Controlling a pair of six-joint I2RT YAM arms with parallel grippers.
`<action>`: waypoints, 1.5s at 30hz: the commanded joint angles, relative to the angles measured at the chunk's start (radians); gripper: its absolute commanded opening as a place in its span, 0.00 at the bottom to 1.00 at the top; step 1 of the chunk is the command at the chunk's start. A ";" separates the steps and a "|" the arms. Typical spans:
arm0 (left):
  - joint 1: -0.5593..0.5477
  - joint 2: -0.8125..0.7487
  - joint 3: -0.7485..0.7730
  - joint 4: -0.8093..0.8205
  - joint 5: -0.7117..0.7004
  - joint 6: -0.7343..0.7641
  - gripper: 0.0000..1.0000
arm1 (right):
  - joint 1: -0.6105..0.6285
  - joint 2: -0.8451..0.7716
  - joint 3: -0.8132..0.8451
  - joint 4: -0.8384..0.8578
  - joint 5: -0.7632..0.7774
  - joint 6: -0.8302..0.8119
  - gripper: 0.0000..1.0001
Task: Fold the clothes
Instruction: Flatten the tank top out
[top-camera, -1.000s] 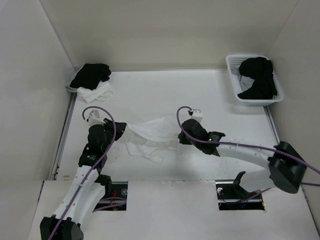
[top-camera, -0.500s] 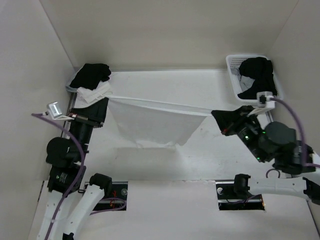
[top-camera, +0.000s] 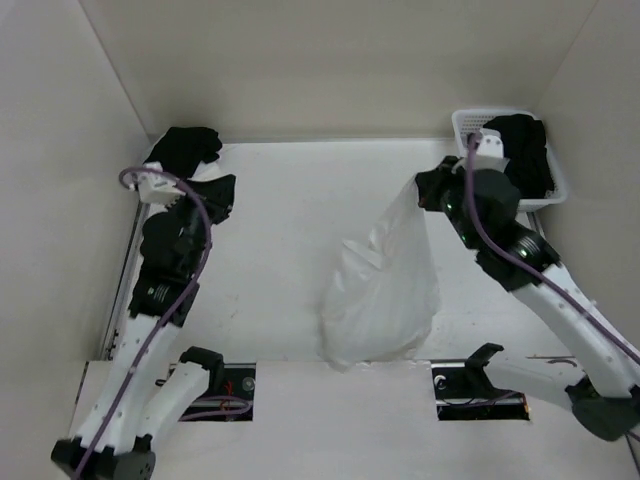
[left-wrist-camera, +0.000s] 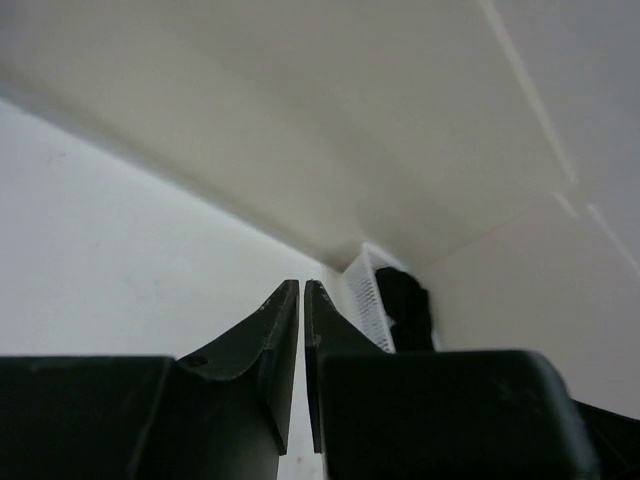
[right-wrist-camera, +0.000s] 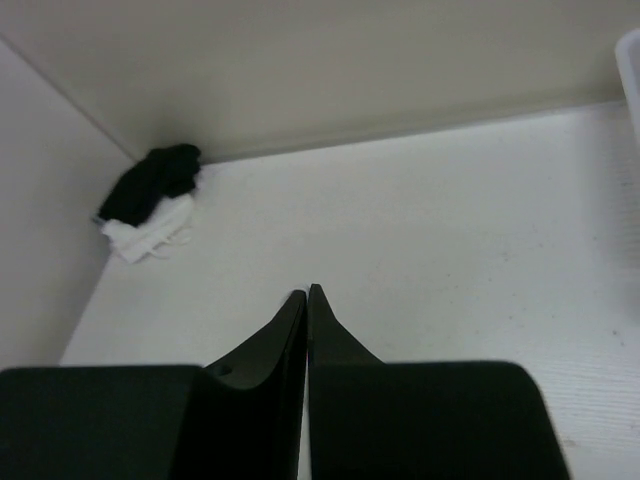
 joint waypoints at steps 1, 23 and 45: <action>0.045 0.171 0.012 0.140 0.006 -0.016 0.07 | -0.169 0.126 0.002 0.185 -0.344 0.042 0.03; -0.343 0.795 -0.040 0.559 0.078 -0.111 0.44 | -0.235 0.414 0.331 0.106 -0.346 0.016 0.03; -0.319 0.841 -0.404 1.018 0.060 -0.171 0.63 | -0.022 0.495 0.528 0.017 -0.200 -0.024 0.03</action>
